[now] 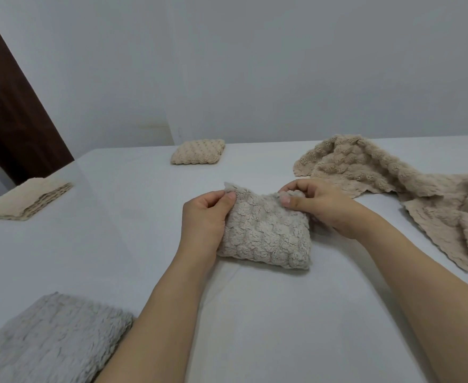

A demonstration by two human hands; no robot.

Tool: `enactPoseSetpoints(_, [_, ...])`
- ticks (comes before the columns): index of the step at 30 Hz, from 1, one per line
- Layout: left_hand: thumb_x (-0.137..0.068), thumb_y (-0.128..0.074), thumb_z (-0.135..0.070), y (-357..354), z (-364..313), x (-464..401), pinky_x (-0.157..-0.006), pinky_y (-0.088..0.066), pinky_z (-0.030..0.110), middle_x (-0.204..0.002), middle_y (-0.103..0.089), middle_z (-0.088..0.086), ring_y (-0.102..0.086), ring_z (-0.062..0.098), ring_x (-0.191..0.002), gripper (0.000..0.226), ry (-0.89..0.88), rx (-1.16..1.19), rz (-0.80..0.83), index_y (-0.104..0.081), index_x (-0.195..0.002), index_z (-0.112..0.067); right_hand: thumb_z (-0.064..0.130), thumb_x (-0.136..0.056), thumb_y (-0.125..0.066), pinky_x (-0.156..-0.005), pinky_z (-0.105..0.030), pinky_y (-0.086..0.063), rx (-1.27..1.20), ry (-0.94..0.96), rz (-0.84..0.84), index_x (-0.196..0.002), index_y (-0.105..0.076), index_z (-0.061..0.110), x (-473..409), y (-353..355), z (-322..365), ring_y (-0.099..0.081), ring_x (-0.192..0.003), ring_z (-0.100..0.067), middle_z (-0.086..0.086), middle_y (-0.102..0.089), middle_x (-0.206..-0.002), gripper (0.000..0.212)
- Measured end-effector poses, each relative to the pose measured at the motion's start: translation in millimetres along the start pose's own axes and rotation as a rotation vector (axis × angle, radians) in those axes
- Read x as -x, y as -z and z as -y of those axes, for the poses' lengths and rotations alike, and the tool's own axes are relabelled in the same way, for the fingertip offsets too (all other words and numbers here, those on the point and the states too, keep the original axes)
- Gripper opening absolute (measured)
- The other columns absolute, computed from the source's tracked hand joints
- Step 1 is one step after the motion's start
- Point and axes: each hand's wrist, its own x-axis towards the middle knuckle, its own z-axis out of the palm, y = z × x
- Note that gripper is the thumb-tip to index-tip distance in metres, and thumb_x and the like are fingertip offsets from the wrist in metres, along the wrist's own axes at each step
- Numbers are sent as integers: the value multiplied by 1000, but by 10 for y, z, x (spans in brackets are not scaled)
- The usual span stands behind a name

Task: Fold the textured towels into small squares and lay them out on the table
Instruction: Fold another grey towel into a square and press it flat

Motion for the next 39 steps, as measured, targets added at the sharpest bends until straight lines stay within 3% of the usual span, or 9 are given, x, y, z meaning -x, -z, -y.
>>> enactPoseSetpoints(6, [-85, -75, -17, -35, 153, -40, -87, -57, 45, -81, -73, 3, -68, 17, -78, 4, -29, -142, -92, -72, -82, -16, 2, -95, -52, -66, -12, -45, -58, 52, -23, -102, -63, 7, -6, 118, 22, -59, -70, -1, 6, -66, -78, 14])
enactPoseSetpoints(10, [-86, -72, -23, -117, 215, -62, -78, -54, 35, -84, -67, 2, -66, 18, -82, 13, -87, -421, -51, -61, -93, -24, 0, -91, -51, -64, -20, -44, 344, -74, -86, -96, -68, 10, -78, 100, 61, -56, -67, -9, 2, -65, -76, 20])
enactPoseSetpoints(13, [-87, -69, -27, -154, 210, -54, -69, -45, 29, -82, -63, -5, -63, 14, -81, 19, -119, -589, -24, -57, -101, -24, 23, -89, -48, -66, -31, -46, 693, -66, -216, -86, -68, 15, -112, 28, 96, -58, -69, -14, 0, -66, -75, 21])
enactPoseSetpoints(16, [-89, -67, -29, -178, 212, -42, -70, -42, 28, -88, -62, -7, -61, 13, -83, 19, -140, -687, -27, -57, -104, -24, 56, -88, -47, -68, -33, -44, 1019, -32, -219, -74, -57, 20, -143, -83, 56, -55, -76, -18, 2, -59, -76, 39])
enactPoseSetpoints(18, [-89, -65, -28, -177, 218, -48, -70, -42, 29, -87, -62, -6, -61, 13, -83, 18, -133, -679, -53, -57, -105, -22, 62, -90, -43, -74, -36, -41, 1189, 32, -203, -76, -47, 21, -166, -180, -53, -49, -86, -22, 3, -48, -84, 43])
enactPoseSetpoints(23, [-90, -65, -28, -169, 231, -66, -71, -41, 28, -85, -59, -9, -59, 14, -83, 21, -118, -664, -102, -57, -107, -20, 47, -98, -42, -64, -34, -35, 1104, 96, -213, -94, -48, 16, -121, -250, -107, -55, -89, -26, -1, -55, -87, 31])
enactPoseSetpoints(27, [-89, -65, -29, -188, 238, -60, -71, -41, 29, -87, -61, -8, -60, 16, -86, 21, -129, -703, -90, -57, -106, -21, 49, -98, -39, -69, -34, -39, 1142, 45, -177, -109, -47, 17, -97, -229, -11, -55, -90, -27, -2, -54, -93, 36])
enactPoseSetpoints(32, [-88, -66, -30, -172, 206, -40, -70, -42, 29, -85, -60, -9, -61, 14, -85, 19, -114, -674, -91, -57, -103, -21, 49, -95, -45, -63, -33, -38, 1008, 131, -110, -95, -46, 20, -103, -238, 27, -53, -77, -20, 5, -54, -78, 29])
enactPoseSetpoints(39, [-79, -60, -39, -179, 132, 9, -81, -53, 38, -87, -67, -5, -65, 17, -83, 26, 66, -676, 110, -55, -103, -31, 44, -97, -47, -64, -31, -39, 1108, -199, 14, -76, -48, 22, -88, -19, 119, -54, -82, -19, 6, -55, -77, 30])
